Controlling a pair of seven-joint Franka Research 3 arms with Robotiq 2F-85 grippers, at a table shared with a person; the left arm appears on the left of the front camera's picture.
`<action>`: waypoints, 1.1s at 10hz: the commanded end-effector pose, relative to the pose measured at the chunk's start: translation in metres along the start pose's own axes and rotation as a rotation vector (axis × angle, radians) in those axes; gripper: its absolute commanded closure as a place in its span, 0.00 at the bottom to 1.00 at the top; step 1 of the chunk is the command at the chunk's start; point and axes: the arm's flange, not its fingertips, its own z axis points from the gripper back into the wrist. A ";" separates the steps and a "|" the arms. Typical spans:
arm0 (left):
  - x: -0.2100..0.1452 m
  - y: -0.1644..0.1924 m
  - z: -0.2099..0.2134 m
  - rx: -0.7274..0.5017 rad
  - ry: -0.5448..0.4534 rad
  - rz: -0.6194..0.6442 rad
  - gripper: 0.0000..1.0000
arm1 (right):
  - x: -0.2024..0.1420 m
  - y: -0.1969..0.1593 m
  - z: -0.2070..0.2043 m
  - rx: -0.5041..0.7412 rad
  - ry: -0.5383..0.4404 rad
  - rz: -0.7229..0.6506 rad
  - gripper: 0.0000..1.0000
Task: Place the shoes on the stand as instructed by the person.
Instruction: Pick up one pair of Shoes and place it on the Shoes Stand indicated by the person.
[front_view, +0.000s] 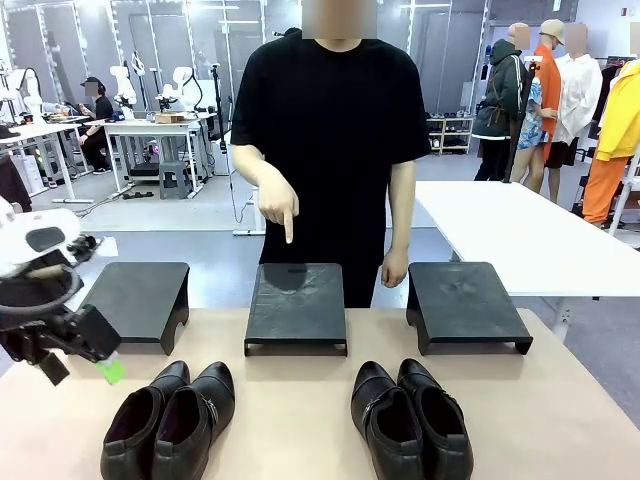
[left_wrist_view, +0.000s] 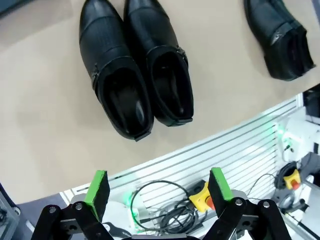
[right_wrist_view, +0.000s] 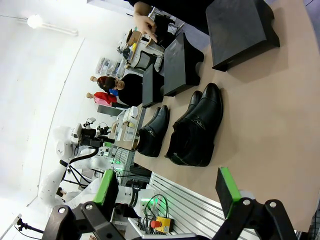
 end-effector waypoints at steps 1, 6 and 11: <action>-0.015 -0.006 -0.037 0.033 0.020 0.006 0.00 | 0.000 0.001 0.002 0.006 -0.006 0.004 0.00; -0.012 -0.013 -0.092 0.065 0.026 0.071 0.00 | 0.000 0.001 0.002 0.006 -0.006 0.004 0.00; -0.007 -0.002 -0.136 0.149 0.003 0.152 0.00 | 0.000 0.001 0.002 0.006 -0.006 0.004 0.00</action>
